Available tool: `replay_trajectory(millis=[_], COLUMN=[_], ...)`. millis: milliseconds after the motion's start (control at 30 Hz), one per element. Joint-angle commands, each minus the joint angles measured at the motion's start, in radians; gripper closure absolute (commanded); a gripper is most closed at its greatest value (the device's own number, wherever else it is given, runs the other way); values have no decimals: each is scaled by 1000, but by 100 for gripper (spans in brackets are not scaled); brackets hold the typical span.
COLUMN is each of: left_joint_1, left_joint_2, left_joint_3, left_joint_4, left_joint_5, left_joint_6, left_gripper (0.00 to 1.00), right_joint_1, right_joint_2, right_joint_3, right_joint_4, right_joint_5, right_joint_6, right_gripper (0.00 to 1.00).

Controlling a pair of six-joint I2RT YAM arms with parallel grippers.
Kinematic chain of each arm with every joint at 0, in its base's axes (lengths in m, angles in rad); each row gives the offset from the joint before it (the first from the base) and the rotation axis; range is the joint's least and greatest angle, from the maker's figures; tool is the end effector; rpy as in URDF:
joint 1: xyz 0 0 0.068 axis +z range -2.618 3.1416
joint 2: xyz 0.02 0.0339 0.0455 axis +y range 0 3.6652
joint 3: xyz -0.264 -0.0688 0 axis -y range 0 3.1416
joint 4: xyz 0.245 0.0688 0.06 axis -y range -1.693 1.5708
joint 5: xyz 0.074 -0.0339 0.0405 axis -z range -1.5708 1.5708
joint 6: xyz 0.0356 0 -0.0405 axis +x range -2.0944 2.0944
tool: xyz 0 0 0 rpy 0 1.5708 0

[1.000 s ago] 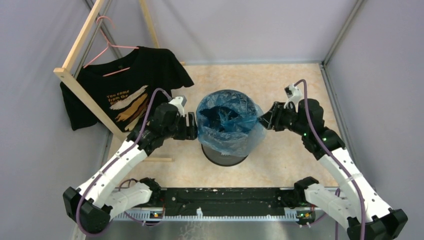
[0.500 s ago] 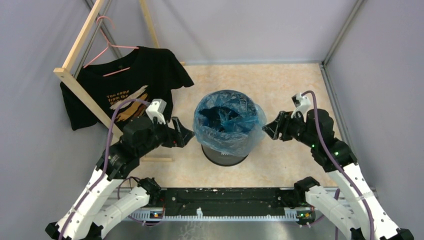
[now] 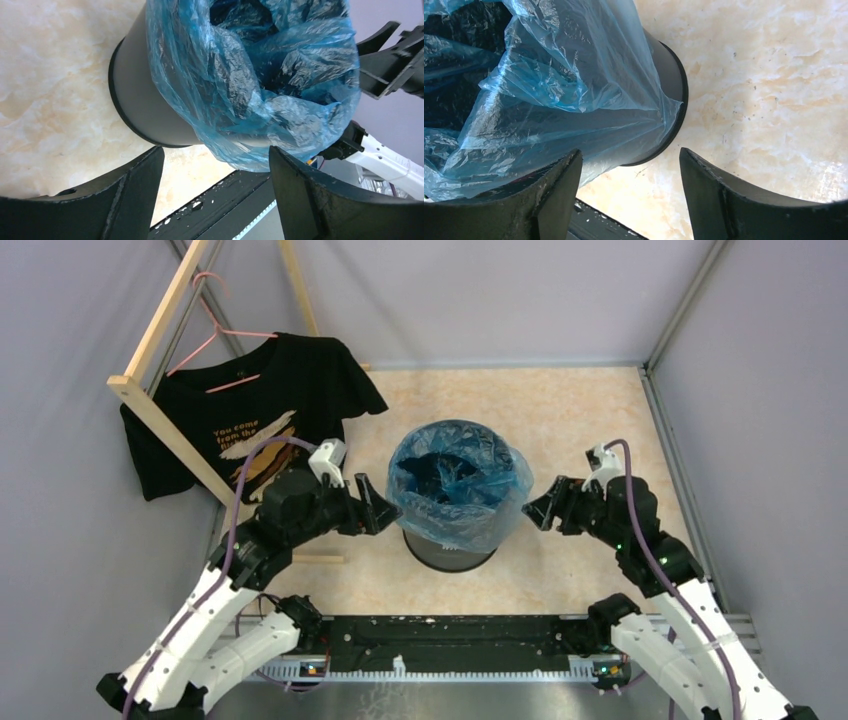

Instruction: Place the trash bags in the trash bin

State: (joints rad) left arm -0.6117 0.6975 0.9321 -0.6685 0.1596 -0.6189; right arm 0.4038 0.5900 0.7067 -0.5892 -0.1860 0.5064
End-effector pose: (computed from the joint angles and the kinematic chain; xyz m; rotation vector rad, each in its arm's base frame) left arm 0.1122 -0.0856 0.3525 0.1009 2.1261 -0.9226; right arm 0.1207 0.0587 0.2989 -0.0121 2.1205 0.7468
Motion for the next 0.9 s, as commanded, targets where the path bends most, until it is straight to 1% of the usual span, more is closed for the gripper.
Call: replay_trajectory(millis=[0, 167, 333, 533, 633, 667, 700, 800, 867], left_joint_1=[-4, -4, -5, -4, -4, -4, -4, -4, -4], left_joint_2=[40, 69, 79, 114, 113, 110, 109, 114, 134], left_joint_3=[-60, -114, -158, -197, -218, -223, -229, -244, -247], left_joint_4=[130, 139, 189, 204, 229, 240, 250, 277, 282], left_joint_5=[66, 53, 53, 29, 30, 29, 25, 11, -2], left_joint_6=[-30, -38, -32, -53, -64, -65, -65, -56, -54], left_gripper=[21, 33, 43, 59, 63, 65, 68, 80, 87], right_joint_1=[6, 6, -10, -69, -84, -89, -92, -92, -93], right_joint_2=[-55, -73, 12, 112, 132, 135, 135, 134, 158], right_joint_3=[-18, -83, -84, -63, -75, -86, -101, -163, -176], right_joint_4=[82, 179, 282, 351, 360, 378, 410, 517, 536], right_joint_5=[61, 54, 31, -77, -118, -147, -180, -265, -287], right_joint_6=[75, 161, 183, 164, 111, 94, 75, 23, -11], right_gripper=[26, 16, 11, 10, 17, 20, 24, 29, 41])
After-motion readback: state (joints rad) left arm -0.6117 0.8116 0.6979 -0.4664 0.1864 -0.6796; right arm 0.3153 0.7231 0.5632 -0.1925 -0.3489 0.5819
